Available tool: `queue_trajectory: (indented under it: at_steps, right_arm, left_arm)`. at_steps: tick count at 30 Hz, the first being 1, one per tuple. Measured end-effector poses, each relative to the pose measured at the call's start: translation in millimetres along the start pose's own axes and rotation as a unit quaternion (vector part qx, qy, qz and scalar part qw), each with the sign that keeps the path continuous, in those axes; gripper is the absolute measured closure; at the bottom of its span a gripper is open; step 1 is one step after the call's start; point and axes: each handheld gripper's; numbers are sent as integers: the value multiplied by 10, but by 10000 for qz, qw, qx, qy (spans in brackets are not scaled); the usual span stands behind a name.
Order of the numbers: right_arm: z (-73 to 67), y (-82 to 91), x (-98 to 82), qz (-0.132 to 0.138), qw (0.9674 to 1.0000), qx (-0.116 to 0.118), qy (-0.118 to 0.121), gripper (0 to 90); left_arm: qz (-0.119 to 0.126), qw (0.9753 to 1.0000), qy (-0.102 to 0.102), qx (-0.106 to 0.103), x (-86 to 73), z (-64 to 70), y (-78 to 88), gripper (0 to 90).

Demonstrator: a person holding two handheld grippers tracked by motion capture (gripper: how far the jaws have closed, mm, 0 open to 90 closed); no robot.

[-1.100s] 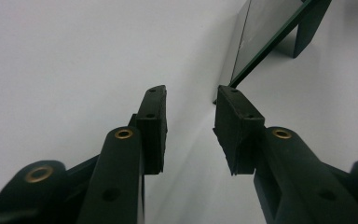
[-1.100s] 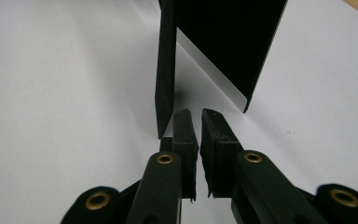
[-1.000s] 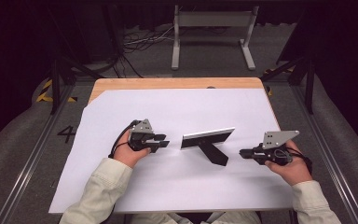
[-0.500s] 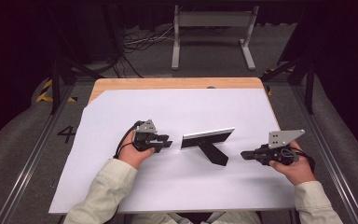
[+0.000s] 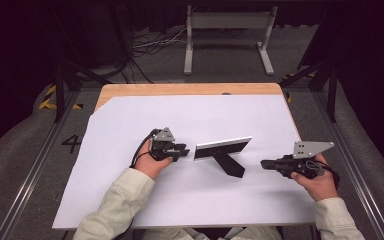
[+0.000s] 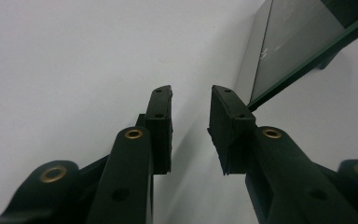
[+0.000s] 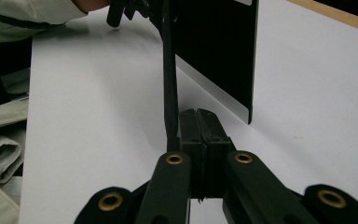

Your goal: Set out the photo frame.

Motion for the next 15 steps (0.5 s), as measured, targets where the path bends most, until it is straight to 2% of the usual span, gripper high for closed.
queue_trajectory:
  at_steps: [15]
  right_arm:
    - [-26, 70, -40, 146, 9998, -126, -110, 900]
  left_arm:
    - [-85, 9999, -78, 26, 26, 61, -185, 724]
Point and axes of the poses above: each handheld gripper's, and its own axes: y roughly backward along the jaws, x roughly out of its top, z roughly to its right, and after that the axes turned 7 degrees about y, right-handed
